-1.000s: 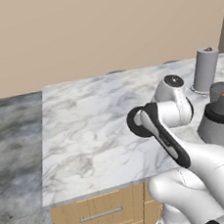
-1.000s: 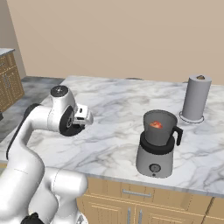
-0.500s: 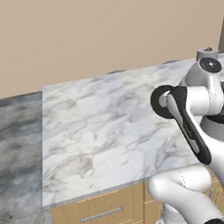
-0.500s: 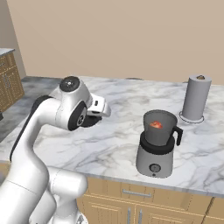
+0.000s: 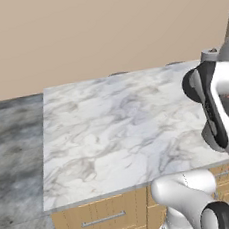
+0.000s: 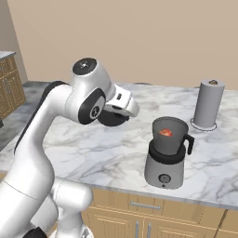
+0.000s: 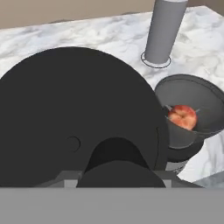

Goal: Open the blender lid, put the peach in the blender, close the lid, and start the blender.

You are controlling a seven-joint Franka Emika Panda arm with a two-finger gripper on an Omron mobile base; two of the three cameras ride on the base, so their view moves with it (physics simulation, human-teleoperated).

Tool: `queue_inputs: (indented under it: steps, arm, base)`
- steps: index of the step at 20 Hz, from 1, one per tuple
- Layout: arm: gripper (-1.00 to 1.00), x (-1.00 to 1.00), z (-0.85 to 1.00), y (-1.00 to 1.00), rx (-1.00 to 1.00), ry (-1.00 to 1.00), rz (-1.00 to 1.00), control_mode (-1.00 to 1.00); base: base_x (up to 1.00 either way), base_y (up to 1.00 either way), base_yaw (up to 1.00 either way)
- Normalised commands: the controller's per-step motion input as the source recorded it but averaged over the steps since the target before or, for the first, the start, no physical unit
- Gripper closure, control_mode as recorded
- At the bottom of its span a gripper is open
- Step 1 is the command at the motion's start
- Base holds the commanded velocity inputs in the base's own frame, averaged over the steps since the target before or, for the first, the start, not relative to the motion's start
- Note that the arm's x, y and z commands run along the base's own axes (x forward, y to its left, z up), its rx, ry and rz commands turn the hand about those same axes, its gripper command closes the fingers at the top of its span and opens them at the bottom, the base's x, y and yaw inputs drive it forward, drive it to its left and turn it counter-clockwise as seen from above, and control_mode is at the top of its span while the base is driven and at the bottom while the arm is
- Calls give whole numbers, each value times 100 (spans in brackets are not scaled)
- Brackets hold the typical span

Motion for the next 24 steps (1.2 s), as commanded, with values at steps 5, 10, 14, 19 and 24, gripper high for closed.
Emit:
queue_inputs:
  steps: [5, 10, 14, 19, 24]
  arm:
    - [100, -17, 3, -82, 1, 6, -32, -100]
    - [100, 0, 0, -83, 3, 4, -20, -100]
    - [100, 0, 0, -62, 4, 5, -12, -100]
    - [100, 0, -8, -37, 9, 3, -2, -100]
    - [100, 2, 0, -39, 18, 3, 0, -100]
  base:
    - [0, 0, 0]
    - [0, 0, 0]
    - [0, 0, 0]
    - [0, 0, 0]
    - [0, 0, 0]
